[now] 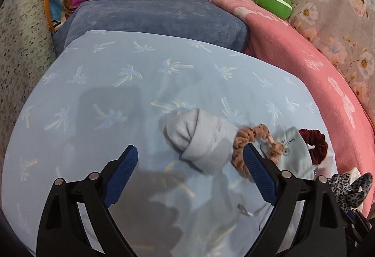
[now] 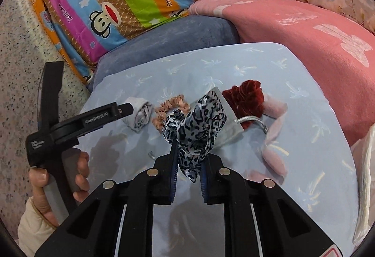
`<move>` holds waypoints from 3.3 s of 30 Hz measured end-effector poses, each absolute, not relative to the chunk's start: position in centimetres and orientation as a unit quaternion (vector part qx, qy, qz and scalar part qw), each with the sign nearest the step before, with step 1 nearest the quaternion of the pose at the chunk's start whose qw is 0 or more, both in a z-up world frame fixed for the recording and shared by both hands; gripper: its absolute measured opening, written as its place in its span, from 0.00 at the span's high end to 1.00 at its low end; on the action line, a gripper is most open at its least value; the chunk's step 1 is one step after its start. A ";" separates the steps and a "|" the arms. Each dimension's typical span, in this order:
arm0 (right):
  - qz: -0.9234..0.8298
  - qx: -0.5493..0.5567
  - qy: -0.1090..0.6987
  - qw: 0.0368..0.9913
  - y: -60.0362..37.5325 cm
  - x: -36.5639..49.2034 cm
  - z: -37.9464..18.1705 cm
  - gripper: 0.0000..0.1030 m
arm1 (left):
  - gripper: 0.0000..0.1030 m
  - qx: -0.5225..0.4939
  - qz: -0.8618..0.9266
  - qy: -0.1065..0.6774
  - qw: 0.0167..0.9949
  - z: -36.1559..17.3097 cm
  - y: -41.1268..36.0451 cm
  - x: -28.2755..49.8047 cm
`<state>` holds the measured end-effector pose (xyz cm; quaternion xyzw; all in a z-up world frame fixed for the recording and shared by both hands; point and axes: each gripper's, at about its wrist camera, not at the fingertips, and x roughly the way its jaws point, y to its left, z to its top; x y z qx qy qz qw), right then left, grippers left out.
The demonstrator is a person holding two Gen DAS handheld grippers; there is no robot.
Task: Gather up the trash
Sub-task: 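Grasp the leopard-print scarf with the right tool while the left tool grasps the grey sock, then carry the scarf and grey sock over the bin and open both tools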
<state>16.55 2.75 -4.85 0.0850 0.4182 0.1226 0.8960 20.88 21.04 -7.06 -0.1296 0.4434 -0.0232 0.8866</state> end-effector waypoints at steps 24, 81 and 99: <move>0.110 0.108 0.392 0.907 1.1 16.7 -2.9 0.86 | 0.65 -0.131 -0.078 0.409 0.900 -2.7 18.0 19.4; -0.120 0.203 0.260 0.936 -28.7 0.2 4.7 0.64 | 0.37 0.054 -0.329 0.363 0.870 3.8 -13.5 8.4; -0.097 0.191 0.269 0.939 -26.4 1.2 4.5 0.61 | 0.36 0.030 -0.301 0.369 0.879 3.9 -10.9 9.2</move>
